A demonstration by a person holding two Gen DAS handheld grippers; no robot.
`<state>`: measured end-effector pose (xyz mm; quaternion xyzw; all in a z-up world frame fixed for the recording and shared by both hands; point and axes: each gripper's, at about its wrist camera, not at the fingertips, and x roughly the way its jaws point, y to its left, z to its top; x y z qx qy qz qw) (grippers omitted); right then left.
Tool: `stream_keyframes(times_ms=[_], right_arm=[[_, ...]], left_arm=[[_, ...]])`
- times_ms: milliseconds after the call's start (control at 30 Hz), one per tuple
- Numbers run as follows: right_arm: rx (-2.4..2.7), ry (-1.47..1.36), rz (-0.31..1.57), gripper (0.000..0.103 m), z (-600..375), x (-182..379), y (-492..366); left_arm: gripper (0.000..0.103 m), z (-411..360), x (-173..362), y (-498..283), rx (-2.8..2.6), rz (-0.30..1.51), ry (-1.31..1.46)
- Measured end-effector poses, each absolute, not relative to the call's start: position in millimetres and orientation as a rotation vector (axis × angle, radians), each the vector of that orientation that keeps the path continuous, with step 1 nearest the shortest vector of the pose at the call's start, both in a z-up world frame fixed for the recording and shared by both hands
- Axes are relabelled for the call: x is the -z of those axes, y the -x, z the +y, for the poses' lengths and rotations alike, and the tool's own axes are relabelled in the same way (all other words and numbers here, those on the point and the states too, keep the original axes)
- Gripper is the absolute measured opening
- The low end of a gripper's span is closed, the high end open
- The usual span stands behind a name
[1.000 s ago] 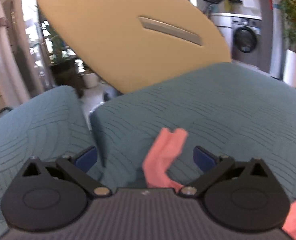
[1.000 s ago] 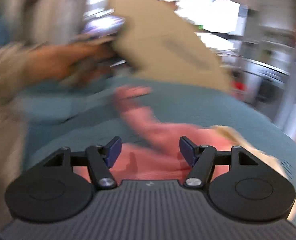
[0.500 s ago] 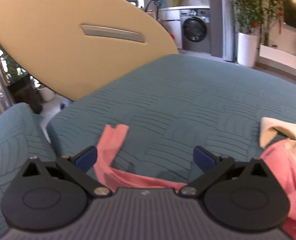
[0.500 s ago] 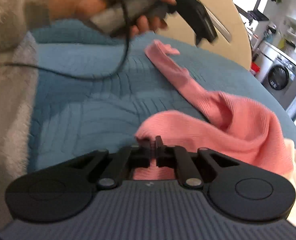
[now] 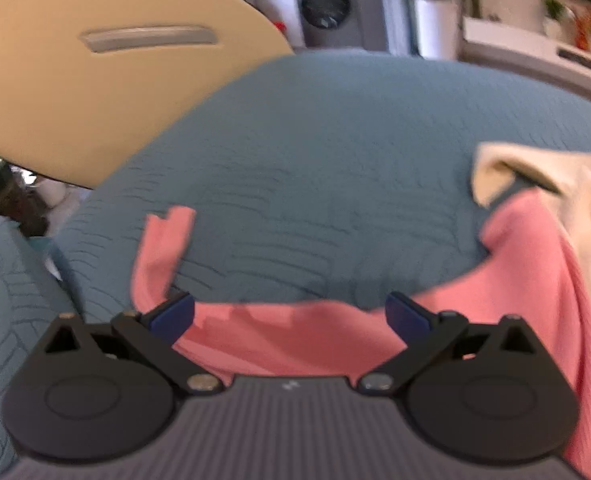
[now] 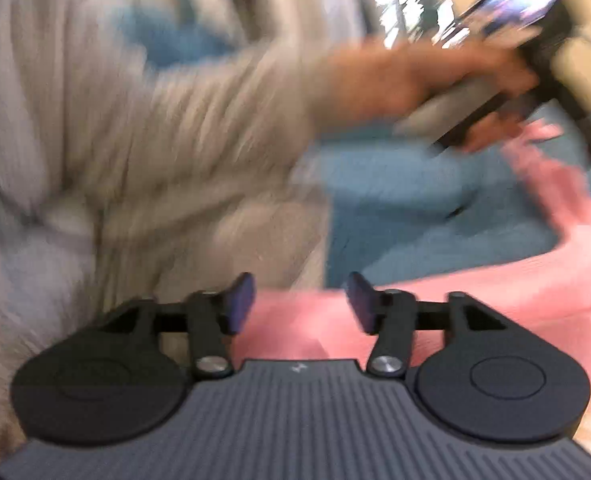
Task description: Fold clothes
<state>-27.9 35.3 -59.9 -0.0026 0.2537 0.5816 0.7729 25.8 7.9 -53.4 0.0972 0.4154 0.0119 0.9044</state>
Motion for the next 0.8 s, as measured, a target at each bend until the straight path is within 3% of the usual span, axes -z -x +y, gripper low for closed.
stream_keyframes(times_ms=[133,333,400,600,800], right_arm=[[-0.938,-0.153,0.425,0.081,-22,48,-13],[-0.661,-0.195,0.446,0.081,-47,60,-48],[-0.636,-0.186,0.448,0.081,-40,66,-52],[-0.668,-0.133,0.429,0.081,-6,76,-39],[-0.655,-0.106,0.421,0.081,1,84,-28]], left_arm=[[0.102,9,54,-3,0.025,0.944,-0.150],[0.098,16,89,-5,0.084,1.153,0.006],[0.102,20,92,-7,0.070,1.147,0.092],[0.103,62,93,-12,0.179,1.073,0.671],[0.103,74,111,-14,0.259,1.072,0.920]])
